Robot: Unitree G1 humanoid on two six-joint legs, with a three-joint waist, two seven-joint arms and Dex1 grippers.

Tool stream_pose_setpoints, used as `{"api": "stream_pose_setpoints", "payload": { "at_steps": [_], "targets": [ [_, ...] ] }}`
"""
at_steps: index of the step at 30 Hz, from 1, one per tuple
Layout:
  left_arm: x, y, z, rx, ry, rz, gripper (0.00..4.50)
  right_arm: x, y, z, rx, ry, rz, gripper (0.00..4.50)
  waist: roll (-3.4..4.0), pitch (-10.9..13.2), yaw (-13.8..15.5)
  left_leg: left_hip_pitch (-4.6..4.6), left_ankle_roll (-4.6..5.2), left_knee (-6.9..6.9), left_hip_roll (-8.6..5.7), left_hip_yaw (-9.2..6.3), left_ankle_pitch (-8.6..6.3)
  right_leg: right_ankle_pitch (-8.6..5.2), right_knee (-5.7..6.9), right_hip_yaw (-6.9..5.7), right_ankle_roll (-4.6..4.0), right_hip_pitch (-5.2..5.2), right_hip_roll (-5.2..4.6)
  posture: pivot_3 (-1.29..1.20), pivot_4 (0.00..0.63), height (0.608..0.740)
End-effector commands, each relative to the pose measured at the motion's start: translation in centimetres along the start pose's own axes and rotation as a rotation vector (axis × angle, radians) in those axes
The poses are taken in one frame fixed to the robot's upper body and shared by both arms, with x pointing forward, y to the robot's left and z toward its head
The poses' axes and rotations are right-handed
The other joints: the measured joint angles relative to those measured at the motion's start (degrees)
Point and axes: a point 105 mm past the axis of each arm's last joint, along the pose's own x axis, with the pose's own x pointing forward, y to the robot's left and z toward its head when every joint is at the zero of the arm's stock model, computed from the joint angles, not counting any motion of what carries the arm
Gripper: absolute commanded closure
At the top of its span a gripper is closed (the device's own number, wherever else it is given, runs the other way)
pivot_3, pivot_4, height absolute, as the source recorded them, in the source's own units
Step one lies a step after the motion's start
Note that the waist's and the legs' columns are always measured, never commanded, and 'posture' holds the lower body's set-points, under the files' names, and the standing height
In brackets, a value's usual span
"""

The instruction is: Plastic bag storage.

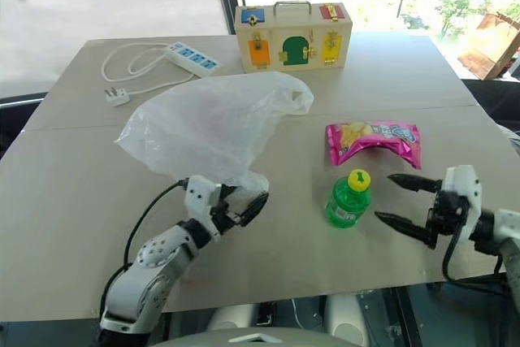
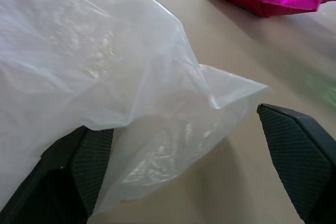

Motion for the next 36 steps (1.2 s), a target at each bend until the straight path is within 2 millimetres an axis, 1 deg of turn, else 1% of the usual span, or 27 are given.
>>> {"api": "stream_pose_setpoints", "payload": {
  "at_steps": [1, 5, 10, 13, 14, 17, 19, 21, 23, 26, 28, 31, 33, 36],
  "targets": [
    [-2.0, 1.0, 0.6, -0.012, -0.037, 0.035, 0.00, -0.2, 0.1, 3.2, -0.058, -0.013, 0.041, 0.02, -0.01, 0.0, 0.1, 0.00, 0.00, 0.00, 0.00, 0.00, 0.00, 0.00, 0.02, 0.01, 0.00, -0.02, -0.01, 0.00, 0.150, 0.740],
    [-3.0, 1.0, 0.3, -0.020, -0.042, 0.039, 0.00, 0.2, -0.3, 3.3, -0.057, -0.001, 0.053, 0.02, -0.14, 0.1, 0.4, -0.07, -0.01, -0.02, 0.06, -0.13, -0.01, -0.01, 0.02, -0.07, -0.01, -0.10, 0.02, 0.00, 0.150, 0.740],
    [-3.1, -0.2, 1.3, 0.009, -0.105, -0.018, 0.00, 0.7, -0.3, 3.0, -0.055, -0.002, 0.061, 0.02, -0.15, 0.1, 0.3, -0.16, 0.00, 0.00, 0.01, -0.05, 0.00, -0.01, 0.02, -0.06, -0.01, -0.13, -0.01, 0.00, 0.150, 0.740],
    [-3.0, -2.2, 2.7, 0.077, -0.177, -0.125, 0.00, 0.6, -0.5, 3.3, -0.057, -0.006, 0.059, 0.02, -0.15, 0.1, 0.2, -0.31, 0.00, 0.12, 0.00, -0.04, -0.01, -0.01, 0.01, -0.07, -0.01, -0.20, -0.01, 0.00, 0.150, 0.740],
    [-3.1, -2.9, 3.4, 0.082, -0.211, -0.165, 0.00, 0.5, -0.6, 3.4, -0.061, -0.006, 0.055, 0.02, -0.15, 0.1, 0.2, -0.71, 0.01, 0.36, 0.00, -0.14, -0.01, 0.01, 0.03, -0.17, 0.00, -0.47, 0.03, 0.00, 0.150, 0.740],
    [-2.9, -4.0, 4.5, 0.114, -0.250, -0.229, 0.00, 0.3, -1.0, 4.0, -0.078, -0.010, 0.047, 0.02, -0.15, 0.1, 0.3, -0.80, 0.04, 0.45, -0.02, -0.17, -0.02, 0.02, 0.03, -0.22, -0.01, -0.48, -0.03, 0.00, 0.150, 0.740],
    [-2.1, -4.1, 5.3, 0.128, -0.264, -0.224, 0.00, 0.4, -1.1, 4.8, -0.094, -0.021, 0.055, 0.02, -0.14, 0.1, 0.3, -0.79, 0.05, 0.47, -0.02, -0.18, -0.02, 0.02, 0.03, -0.22, -0.01, -0.47, -0.04, 0.00, 0.150, 0.740],
    [-1.2, -3.9, 5.7, 0.152, -0.264, -0.206, 0.00, 0.6, -1.0, 5.3, -0.109, -0.024, 0.069, 0.02, -0.13, 0.1, 0.3, -0.79, 0.05, 0.47, -0.02, -0.19, -0.02, 0.03, 0.05, -0.23, -0.01, -0.47, -0.01, 0.00, 0.150, 0.740],
    [-0.6, -3.5, 5.5, 0.165, -0.247, -0.161, 0.00, 0.7, -0.7, 5.4, -0.115, -0.018, 0.085, 0.02, -0.13, 0.1, 0.3, -0.80, 0.06, 0.48, -0.03, -0.21, -0.01, 0.07, 0.06, -0.28, 0.08, -0.46, 0.23, 0.00, 0.150, 0.740],
    [0.4, -3.3, 4.9, 0.200, -0.213, -0.112, 0.00, 1.0, -0.2, 5.8, -0.119, 0.000, 0.127, 0.02, -0.14, 0.1, 0.3, -0.79, 0.06, 0.49, -0.05, -0.20, -0.01, 0.08, 0.06, -0.26, 0.10, -0.42, 0.26, 0.00, 0.150, 0.740],
    [0.8, -3.6, 4.9, 0.222, -0.211, -0.101, 0.00, 1.3, 0.0, 6.2, -0.121, 0.003, 0.147, 0.02, -0.21, 0.2, 0.3, -0.79, 0.07, 0.50, -0.06, -0.20, -0.02, 0.09, 0.05, -0.25, 0.13, -0.42, 0.28, 0.00, 0.150, 0.740],
    [1.2, -3.3, 4.4, 0.253, -0.190, -0.067, 0.00, 1.5, 0.2, 6.4, -0.120, 0.010, 0.171, 0.02, -0.21, 0.2, 0.3, -0.79, 0.07, 0.52, -0.06, -0.20, -0.02, 0.11, 0.06, -0.25, 0.16, -0.42, 0.30, 0.00, 0.150, 0.740],
    [1.2, -3.0, 4.1, 0.274, -0.173, -0.045, 0.00, 1.6, 0.2, 6.6, -0.119, 0.015, 0.181, 0.02, -0.22, 0.2, 0.3, -0.79, 0.07, 0.54, -0.04, -0.21, -0.01, 0.14, 0.06, -0.26, 0.20, -0.42, 0.31, 0.00, 0.150, 0.740],
    [1.1, -2.7, 4.1, 0.256, -0.178, -0.014, 0.00, 1.8, 0.2, 6.8, -0.118, 0.011, 0.186, 0.02, -0.22, 0.2, 0.3, -0.79, 0.07, 0.54, -0.03, -0.21, -0.01, 0.14, 0.06, -0.25, 0.20, -0.42, 0.30, 0.00, 0.150, 0.740]
  ]
}}
